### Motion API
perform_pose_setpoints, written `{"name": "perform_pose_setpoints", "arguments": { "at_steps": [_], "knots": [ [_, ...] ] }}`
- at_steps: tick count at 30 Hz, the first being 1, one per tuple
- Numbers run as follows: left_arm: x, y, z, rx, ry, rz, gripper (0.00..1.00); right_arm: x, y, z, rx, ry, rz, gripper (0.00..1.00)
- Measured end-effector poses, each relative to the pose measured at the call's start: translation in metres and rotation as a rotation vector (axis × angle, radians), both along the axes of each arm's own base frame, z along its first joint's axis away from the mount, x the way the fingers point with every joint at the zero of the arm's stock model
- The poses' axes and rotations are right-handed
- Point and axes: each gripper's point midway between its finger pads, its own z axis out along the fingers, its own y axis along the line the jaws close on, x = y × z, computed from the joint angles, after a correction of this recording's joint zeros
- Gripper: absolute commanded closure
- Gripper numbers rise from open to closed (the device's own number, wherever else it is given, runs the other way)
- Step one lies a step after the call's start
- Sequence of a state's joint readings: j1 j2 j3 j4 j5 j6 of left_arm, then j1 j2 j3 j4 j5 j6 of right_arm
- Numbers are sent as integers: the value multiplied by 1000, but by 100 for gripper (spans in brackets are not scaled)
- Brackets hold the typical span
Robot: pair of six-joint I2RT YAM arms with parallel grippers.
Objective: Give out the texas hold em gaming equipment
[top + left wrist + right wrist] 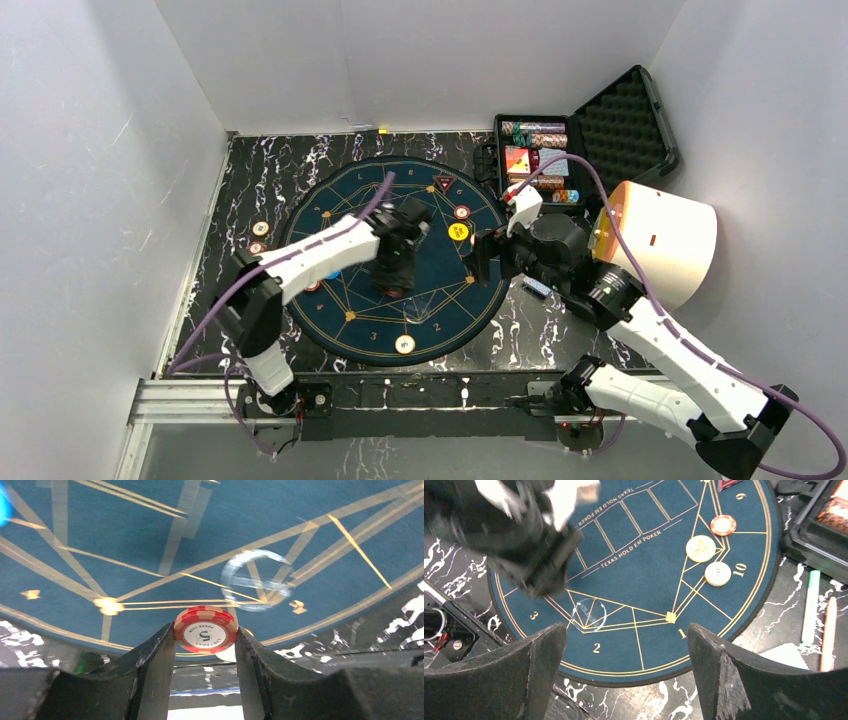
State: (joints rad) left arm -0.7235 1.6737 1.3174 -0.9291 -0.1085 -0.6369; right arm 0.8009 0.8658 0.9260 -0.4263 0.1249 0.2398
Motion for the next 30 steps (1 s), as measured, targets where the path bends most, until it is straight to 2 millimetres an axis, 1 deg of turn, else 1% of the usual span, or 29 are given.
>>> {"name": "perform_pose_setpoints", "arguments": {
  "at_steps": [2, 3, 4, 6, 8, 9, 11, 13, 15, 16, 17, 18, 19, 22, 26, 28, 30],
  "knots": [
    [-18, -35, -2, -4, -3, -61, 74, 0, -6, 8, -2, -10, -20, 2],
    [-28, -56, -6, -7, 0, -99, 74, 0, -9, 14, 2, -22, -32, 2],
    [-37, -74, -12, -1, 8, -133, 74, 1, -13, 25, 14, -46, -50, 2],
    [-55, -99, -28, 24, 29, -192, 74, 1, -21, 48, 47, -100, -79, 2],
    [-71, -116, -46, 56, 54, -235, 74, 0, -30, 67, 78, -147, -106, 2],
    [-79, -120, -56, 75, 68, -253, 74, -1, -33, 73, 88, -162, -116, 2],
    [-91, -121, -70, 109, 96, -269, 74, -2, -40, 81, 100, -186, -134, 2],
    [-91, -122, -69, 104, 97, -262, 72, -5, -47, 83, 102, -195, -148, 2],
    [-91, -122, -70, 98, 100, -253, 67, -7, -50, 81, 93, -189, -153, 2],
    [-91, -122, -70, 98, 103, -250, 63, -7, -50, 79, 87, -184, -153, 2],
    [-91, -122, -70, 97, 104, -247, 57, -7, -51, 77, 81, -179, -153, 2],
    [-91, -122, -70, 96, 106, -245, 49, -8, -51, 77, 80, -177, -154, 2],
    [-92, -122, -71, 97, 107, -242, 39, -8, -51, 76, 79, -175, -154, 2],
    [-92, -117, -70, 108, 105, -238, 29, -8, -51, 75, 75, -171, -153, 2],
    [-84, -108, -65, 129, 94, -221, 25, -8, -50, 71, 68, -163, -148, 2],
    [-79, -104, -59, 131, 90, -221, 22, -8, -48, 70, 67, -158, -141, 2],
    [-64, -99, -45, 113, 74, -209, 20, -8, -46, 70, 69, -152, -134, 2]
  ]
}}
